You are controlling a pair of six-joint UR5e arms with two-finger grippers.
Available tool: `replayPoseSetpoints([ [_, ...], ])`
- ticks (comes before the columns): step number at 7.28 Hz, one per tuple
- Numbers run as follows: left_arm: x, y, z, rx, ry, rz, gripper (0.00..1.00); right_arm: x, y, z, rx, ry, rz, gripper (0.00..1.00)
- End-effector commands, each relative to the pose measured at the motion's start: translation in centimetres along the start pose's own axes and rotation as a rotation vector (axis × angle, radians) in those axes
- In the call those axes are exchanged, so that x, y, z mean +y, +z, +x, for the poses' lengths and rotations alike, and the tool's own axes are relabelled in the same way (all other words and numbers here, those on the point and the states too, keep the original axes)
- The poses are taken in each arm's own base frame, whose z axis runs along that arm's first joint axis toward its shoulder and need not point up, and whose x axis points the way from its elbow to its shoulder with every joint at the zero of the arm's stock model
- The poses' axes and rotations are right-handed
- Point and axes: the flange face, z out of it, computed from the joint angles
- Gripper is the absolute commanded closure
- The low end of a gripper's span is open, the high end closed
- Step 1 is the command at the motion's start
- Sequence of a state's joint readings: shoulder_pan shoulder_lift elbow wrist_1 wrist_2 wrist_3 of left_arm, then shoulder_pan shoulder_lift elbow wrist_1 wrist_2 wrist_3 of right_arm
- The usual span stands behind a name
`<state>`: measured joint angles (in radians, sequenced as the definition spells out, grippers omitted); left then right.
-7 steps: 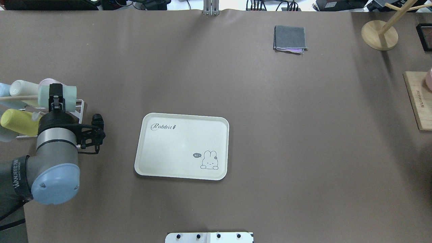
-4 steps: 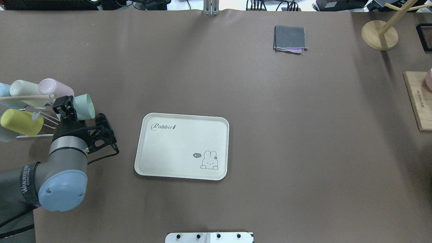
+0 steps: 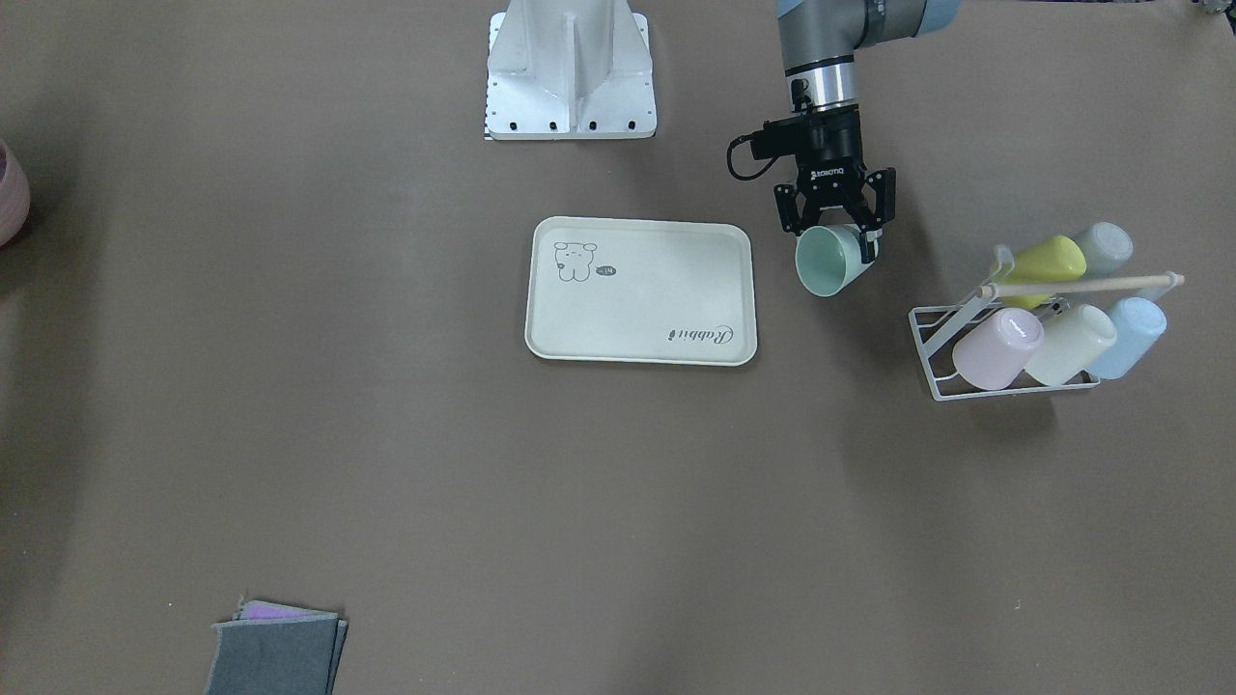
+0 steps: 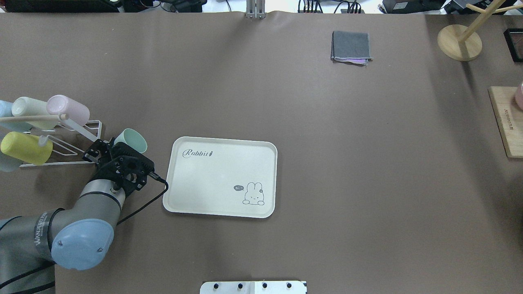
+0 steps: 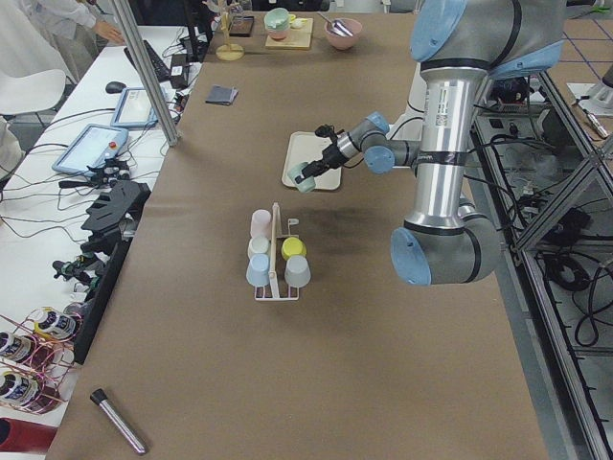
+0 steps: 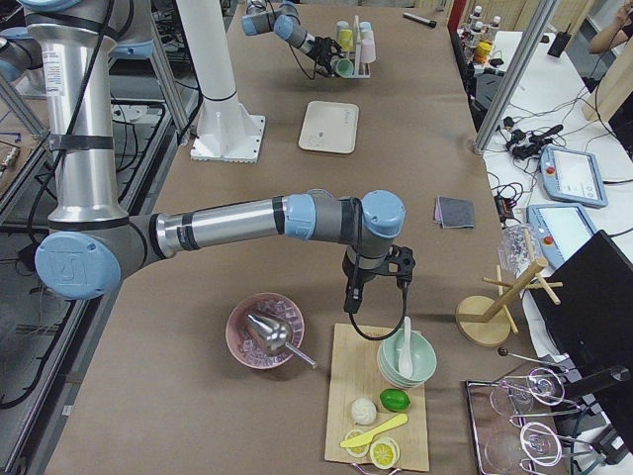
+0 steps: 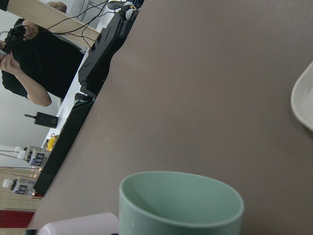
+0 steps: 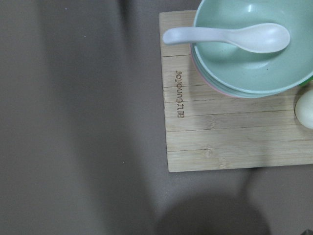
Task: Pick up and place green cup on tray
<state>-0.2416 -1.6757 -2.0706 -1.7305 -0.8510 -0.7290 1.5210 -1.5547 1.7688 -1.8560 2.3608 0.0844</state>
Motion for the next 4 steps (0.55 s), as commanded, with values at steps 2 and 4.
replayPoseSetpoints([
  [2,-1.5,0.0,3.2,0.14,-0.278,0.118,0.79,0.0,-0.1,-0.1,0.0,-0.002,0.003,0.0],
  [4,-2.7,0.1,4.4,0.166,-0.328,0.145,0.8,0.0,0.0,0.1,0.001,0.0,0.001,0.0],
])
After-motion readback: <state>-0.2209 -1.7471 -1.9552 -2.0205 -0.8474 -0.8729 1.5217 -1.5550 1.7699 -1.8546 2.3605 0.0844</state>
